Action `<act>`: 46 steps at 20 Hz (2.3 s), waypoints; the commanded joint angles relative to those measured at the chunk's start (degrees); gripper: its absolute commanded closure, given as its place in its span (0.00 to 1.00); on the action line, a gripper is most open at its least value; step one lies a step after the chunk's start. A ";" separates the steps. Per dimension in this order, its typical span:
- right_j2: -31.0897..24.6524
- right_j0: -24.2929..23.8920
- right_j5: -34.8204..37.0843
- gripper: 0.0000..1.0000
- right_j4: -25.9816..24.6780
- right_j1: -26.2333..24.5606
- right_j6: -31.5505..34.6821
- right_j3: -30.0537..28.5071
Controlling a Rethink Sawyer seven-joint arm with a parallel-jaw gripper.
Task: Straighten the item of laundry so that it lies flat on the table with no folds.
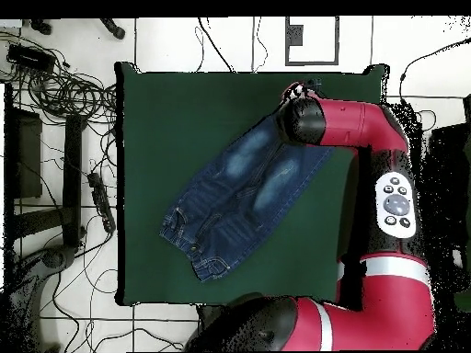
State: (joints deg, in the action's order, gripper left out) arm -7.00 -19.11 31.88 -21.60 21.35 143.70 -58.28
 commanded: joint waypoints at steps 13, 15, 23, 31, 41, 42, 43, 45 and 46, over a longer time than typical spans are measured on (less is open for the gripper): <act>-2.79 2.72 -0.01 0.00 -1.55 -2.15 -3.60 -6.01; -3.05 2.52 -0.28 0.00 -1.44 -2.31 -3.58 -5.90; -3.67 2.04 -1.70 0.00 -1.47 -2.45 -3.48 -6.19; -2.41 3.07 0.67 0.00 -2.73 -5.26 -4.15 -1.77; -4.65 1.92 -0.71 0.00 -2.34 -9.65 -5.93 2.14; -4.48 2.04 -0.91 0.00 -2.24 -9.64 -5.47 2.02; -4.26 2.18 -0.91 0.00 -2.09 -9.61 -4.99 1.86; -3.19 2.93 -1.02 0.00 -1.67 -9.06 -2.66 0.62; -2.98 3.06 -1.01 0.00 -1.55 -8.99 -2.17 0.46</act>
State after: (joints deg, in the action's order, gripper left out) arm -7.01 -18.74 31.34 -22.63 15.85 143.70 -54.67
